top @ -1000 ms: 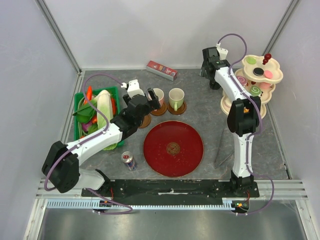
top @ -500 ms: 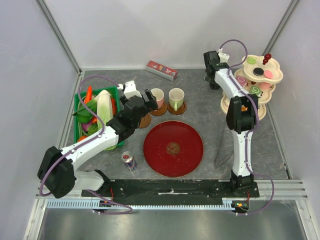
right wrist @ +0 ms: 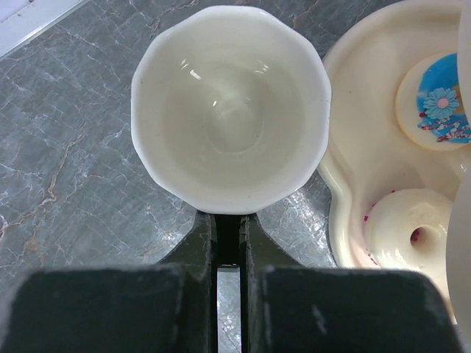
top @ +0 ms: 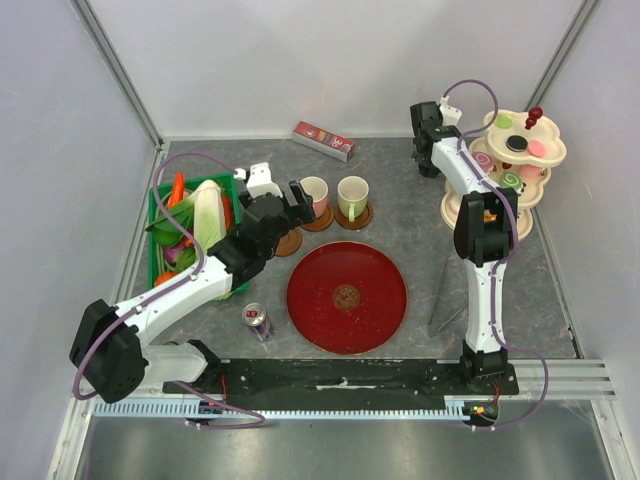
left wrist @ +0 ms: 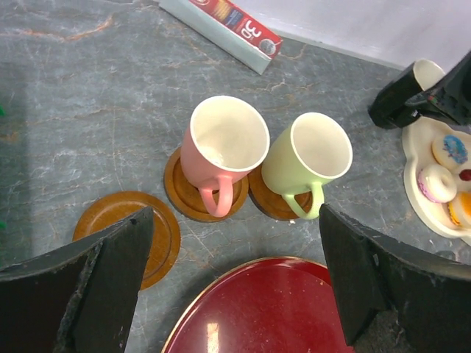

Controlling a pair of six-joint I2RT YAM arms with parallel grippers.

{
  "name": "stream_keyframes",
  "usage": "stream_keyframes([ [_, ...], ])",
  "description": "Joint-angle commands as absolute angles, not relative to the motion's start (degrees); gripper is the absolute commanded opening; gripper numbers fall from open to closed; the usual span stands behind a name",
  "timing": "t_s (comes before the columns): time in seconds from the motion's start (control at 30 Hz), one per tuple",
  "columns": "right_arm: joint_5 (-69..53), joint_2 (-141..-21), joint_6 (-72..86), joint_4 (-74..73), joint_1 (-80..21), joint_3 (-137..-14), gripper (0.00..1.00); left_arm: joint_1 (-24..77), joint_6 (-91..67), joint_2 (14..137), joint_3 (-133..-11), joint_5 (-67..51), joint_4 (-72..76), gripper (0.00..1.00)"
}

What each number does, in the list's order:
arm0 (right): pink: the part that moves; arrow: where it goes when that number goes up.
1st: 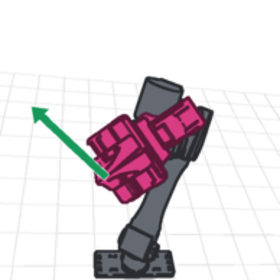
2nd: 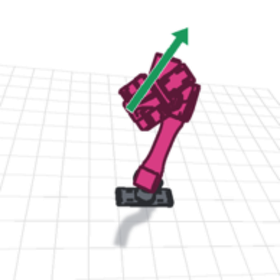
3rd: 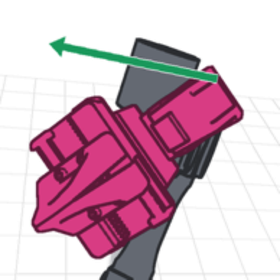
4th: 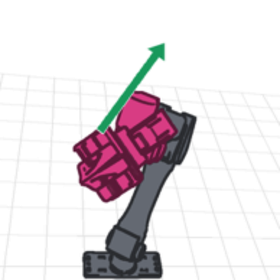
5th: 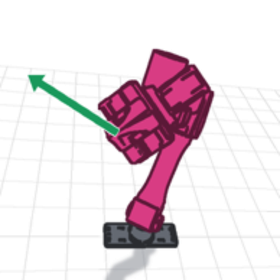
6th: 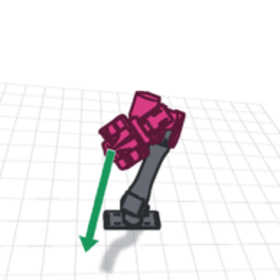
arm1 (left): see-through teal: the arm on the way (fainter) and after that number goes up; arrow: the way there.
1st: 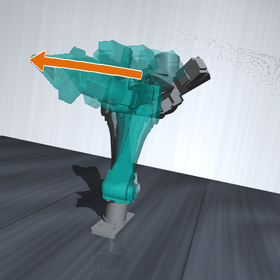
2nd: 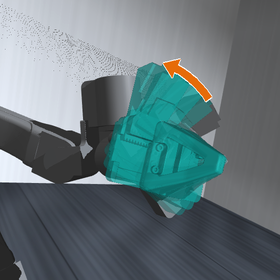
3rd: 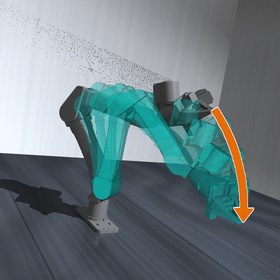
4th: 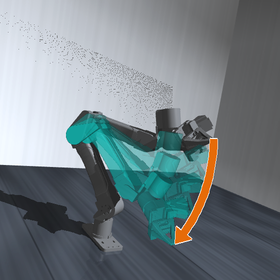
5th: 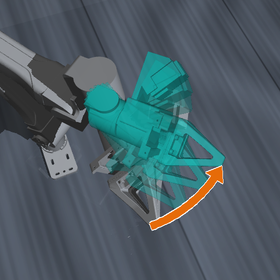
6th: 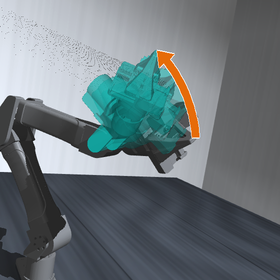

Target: Serve the afternoon tea

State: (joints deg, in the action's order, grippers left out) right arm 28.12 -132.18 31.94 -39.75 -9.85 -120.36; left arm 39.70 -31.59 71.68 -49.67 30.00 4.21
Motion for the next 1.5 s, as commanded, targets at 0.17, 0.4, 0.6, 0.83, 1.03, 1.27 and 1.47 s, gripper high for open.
stream_keyframes([
  [0.17,26.0,-119.4,34.0,-35.2,-10.8,-109.8,0.00,41.7,-17.9,72.9,-50.1,13.9,14.9,0.98],
  [0.4,26.4,-104.9,34.5,-34.4,-15.8,-94.6,0.00,51.1,-9.1,83.1,-57.6,14.2,16.2,0.99],
  [0.6,27.4,-93.7,37.5,-38.0,-22.8,-87.8,0.00,55.2,-10.1,88.9,-61.3,13.3,17.7,0.97],
  [0.83,24.1,-87.7,42.4,-46.9,-28.2,-88.0,0.00,57.9,-9.1,92.3,-61.5,19.2,25.0,0.91],
  [1.03,24.4,-86.5,45.9,-51.5,-31.5,-89.5,0.00,58.6,-8.4,94.0,-61.6,18.6,28.6,0.84],
  [1.27,25.3,-88.0,48.2,-55.1,-34.5,-93.8,0.00,59.0,-3.0,99.0,-66.7,18.5,27.6,0.72],
  [1.47,24.8,-89.4,48.9,-56.2,-35.9,-96.7,0.00,59.2,-1.1,101.0,-67.8,22.0,28.0,0.45],
])
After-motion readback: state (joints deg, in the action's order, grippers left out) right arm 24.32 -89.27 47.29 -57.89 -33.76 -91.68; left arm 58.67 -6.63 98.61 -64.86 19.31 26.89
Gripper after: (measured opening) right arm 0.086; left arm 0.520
